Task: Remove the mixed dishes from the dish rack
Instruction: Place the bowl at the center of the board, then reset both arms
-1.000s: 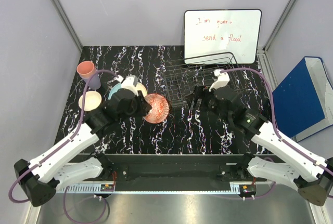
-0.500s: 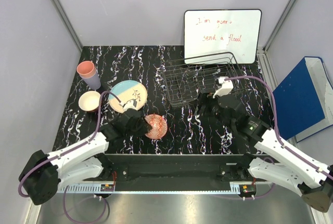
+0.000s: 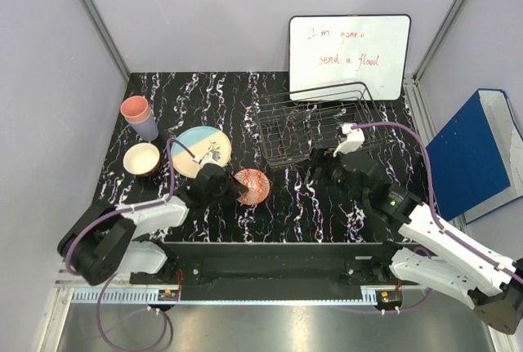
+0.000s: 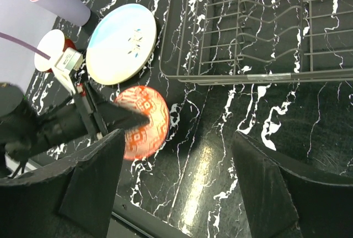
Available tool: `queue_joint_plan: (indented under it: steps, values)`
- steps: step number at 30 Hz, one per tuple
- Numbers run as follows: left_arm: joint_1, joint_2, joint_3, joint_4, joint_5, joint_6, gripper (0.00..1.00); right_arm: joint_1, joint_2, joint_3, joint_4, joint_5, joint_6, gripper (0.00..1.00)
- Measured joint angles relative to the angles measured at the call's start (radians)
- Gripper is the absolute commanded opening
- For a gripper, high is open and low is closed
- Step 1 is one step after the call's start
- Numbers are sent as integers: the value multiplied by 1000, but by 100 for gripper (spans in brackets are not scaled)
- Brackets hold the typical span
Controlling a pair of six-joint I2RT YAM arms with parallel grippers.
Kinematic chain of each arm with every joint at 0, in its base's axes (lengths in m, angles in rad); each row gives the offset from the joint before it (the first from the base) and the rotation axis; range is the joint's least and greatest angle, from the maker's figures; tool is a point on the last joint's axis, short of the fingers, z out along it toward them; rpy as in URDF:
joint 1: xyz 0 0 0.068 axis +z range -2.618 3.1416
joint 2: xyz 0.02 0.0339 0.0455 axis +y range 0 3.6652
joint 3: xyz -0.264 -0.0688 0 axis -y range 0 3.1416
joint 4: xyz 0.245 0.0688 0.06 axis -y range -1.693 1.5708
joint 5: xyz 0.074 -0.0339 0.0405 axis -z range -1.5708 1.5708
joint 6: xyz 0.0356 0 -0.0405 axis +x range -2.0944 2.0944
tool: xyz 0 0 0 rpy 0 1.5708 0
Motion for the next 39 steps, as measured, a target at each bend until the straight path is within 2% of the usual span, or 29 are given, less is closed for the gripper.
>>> queue_joint_plan:
  steps: [5,7,10,11,15,22,25,32,39]
  values:
    - [58,78,-29,86,56,-42,2,0,-7,-13,-1,0,0,85]
    - [59,86,-30,108,74,-50,9,0,-11,-15,-1,0,0,85]
    - [59,88,-30,121,98,-56,32,0,-13,-17,-2,0,0,85]
    - [59,90,-30,125,106,-56,43,0,-12,-17,-2,0,0,85]
    - [59,109,-26,137,148,-58,59,0,-5,-17,0,0,0,85]
    - [59,111,8,106,185,-47,73,0,2,-17,0,0,0,85]
    - [59,106,45,41,184,-31,76,0,2,-18,0,0,0,85]
    - [59,58,233,-344,135,39,81,0,-3,-29,0,2,0,86]
    - [59,-108,349,-695,18,89,84,0,-5,-33,0,4,0,85]
